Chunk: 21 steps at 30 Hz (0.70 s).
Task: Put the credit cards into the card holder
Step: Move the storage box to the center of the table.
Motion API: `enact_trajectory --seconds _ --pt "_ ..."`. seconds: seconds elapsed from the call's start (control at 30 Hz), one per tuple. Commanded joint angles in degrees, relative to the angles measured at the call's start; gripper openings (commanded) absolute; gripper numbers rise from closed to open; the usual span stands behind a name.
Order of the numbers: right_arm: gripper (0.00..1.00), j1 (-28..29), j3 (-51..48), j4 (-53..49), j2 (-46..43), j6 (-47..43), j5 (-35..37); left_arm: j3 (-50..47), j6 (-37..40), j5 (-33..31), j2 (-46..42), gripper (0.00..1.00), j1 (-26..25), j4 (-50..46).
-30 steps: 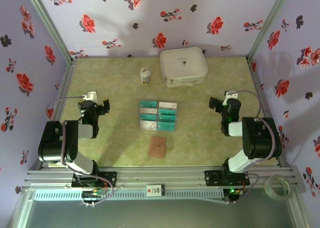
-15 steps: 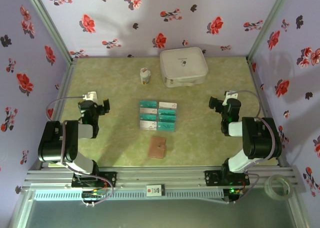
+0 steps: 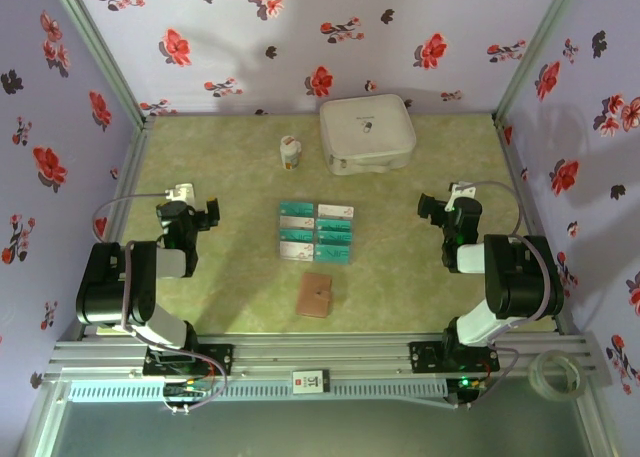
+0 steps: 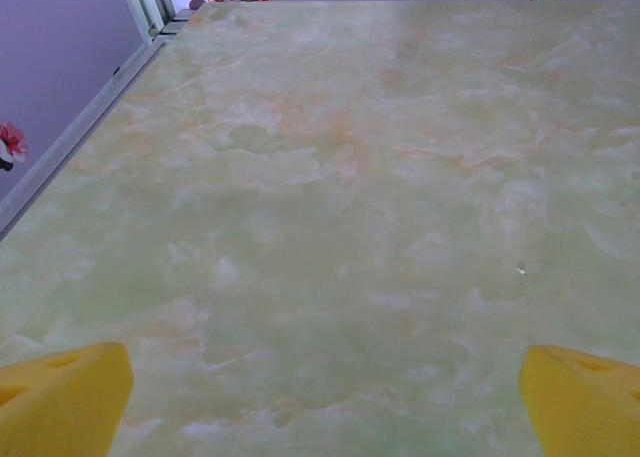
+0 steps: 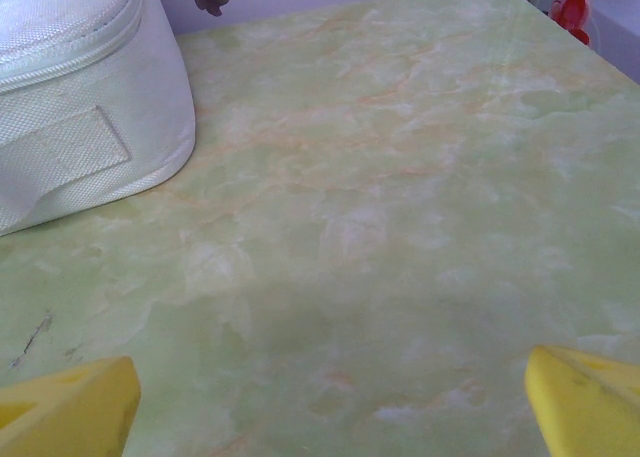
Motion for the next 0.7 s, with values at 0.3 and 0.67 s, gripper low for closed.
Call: enact_trajectory --seconds 0.3,0.67 --pt "0.99 -0.16 -0.44 1.17 -2.64 -0.1 -0.24 1.29 0.24 0.43 -3.05 1.0 0.27 -1.4" --pt "0.99 -0.46 13.05 -39.81 -20.1 13.83 4.38 10.95 -7.07 -3.6 -14.59 1.0 -0.54 -26.41"
